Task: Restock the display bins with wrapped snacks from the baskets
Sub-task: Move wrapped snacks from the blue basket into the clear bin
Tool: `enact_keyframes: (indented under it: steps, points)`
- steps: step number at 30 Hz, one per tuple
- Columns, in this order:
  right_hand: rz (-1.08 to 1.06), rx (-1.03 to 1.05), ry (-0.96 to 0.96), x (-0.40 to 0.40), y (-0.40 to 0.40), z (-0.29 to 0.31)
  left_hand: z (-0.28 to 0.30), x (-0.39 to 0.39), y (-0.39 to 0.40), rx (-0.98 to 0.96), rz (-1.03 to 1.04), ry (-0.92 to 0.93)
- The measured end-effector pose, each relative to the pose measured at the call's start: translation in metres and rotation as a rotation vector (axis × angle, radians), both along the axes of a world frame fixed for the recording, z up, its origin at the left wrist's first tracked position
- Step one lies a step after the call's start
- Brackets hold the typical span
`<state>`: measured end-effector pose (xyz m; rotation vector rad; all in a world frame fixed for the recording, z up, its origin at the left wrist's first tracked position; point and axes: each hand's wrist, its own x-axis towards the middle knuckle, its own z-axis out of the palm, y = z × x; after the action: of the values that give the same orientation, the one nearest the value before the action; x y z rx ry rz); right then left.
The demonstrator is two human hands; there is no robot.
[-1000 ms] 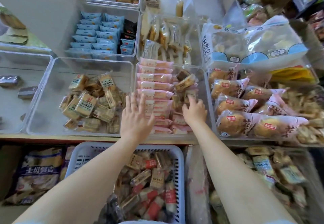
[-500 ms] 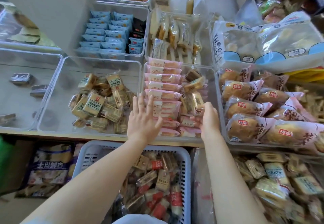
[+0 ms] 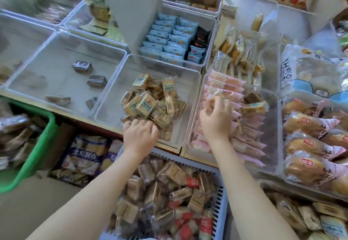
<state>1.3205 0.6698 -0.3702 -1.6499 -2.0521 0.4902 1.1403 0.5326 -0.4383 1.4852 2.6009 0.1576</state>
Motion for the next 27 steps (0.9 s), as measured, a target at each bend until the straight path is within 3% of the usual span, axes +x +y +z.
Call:
enact_keyframes:
  steps: [2,5,8,11,14,16,17,20,23,27]
  points:
    - [-0.076,0.098,-0.201,-0.003,0.012,-0.008,-0.001,0.002,0.001,0.064,0.012,0.034]
    - [-0.112,-0.057,-0.325,0.004,0.028,-0.005,-0.003,0.004,0.001,0.176,0.02,0.098]
    - [-0.112,-0.006,-0.265,0.004,0.031,0.001,-0.004,0.004,0.002,0.154,0.002,0.08]
    - [0.004,0.08,-0.061,-0.017,0.016,0.011,-0.003,0.004,0.003,0.173,-0.001,0.068]
    - [0.088,-0.372,0.056,-0.062,0.002,0.016,-0.001,0.004,0.001,0.146,-0.015,0.07]
    - [-0.017,-0.659,0.268,-0.089,-0.002,0.017,0.001,0.003,0.001,0.116,-0.017,0.056]
    - [-0.056,-0.707,0.374,-0.098,-0.003,0.016,0.003,0.003,0.001,0.104,-0.018,0.048]
    - [0.036,-0.658,0.462,-0.096,-0.008,0.021,0.005,0.003,-0.001,0.096,-0.025,0.029]
    - [0.119,-0.56,0.39,-0.061,-0.013,0.026,0.009,0.003,-0.001,0.046,-0.011,-0.024]
    - [-0.097,-0.242,0.287,0.016,-0.001,0.02,0.017,0.008,0.012,0.052,0.105,-0.211]
